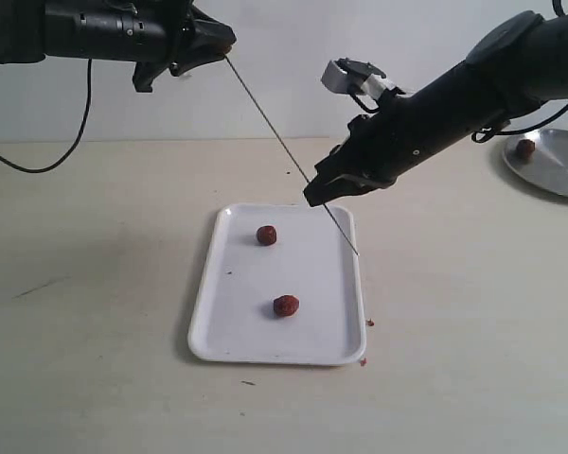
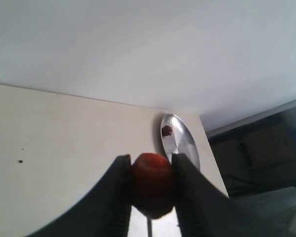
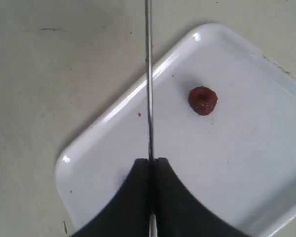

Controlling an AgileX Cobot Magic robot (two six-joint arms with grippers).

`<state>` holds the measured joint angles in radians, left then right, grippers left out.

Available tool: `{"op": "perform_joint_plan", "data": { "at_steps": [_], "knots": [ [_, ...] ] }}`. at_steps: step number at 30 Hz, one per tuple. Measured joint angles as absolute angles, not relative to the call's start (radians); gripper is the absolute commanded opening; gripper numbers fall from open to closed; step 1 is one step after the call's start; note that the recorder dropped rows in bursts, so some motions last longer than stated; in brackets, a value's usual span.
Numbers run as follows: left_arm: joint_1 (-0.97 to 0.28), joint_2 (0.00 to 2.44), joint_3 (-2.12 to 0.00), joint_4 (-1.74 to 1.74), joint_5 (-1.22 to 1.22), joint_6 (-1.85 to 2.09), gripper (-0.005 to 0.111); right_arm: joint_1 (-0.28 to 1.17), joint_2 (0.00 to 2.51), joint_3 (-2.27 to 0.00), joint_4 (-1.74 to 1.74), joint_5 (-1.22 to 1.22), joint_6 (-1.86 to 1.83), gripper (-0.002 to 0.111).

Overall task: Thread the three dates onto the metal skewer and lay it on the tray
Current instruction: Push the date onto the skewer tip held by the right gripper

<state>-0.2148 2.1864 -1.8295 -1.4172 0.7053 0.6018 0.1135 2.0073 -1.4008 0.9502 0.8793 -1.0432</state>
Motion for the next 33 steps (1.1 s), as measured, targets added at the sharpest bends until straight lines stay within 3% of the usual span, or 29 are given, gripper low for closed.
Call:
{"op": "perform_joint_plan", "data": {
  "at_steps": [16,33],
  "knots": [
    [-0.216,2.186,-1.829,-1.375,0.741,0.625,0.029,0.113,2.024,-1.401,1.041,0.856,-1.117,0.0],
    [-0.3,2.185,-1.829,-1.319,0.768,0.647,0.029,0.113,2.025,-1.401,1.227,0.823,-1.231,0.0]
  ]
}}
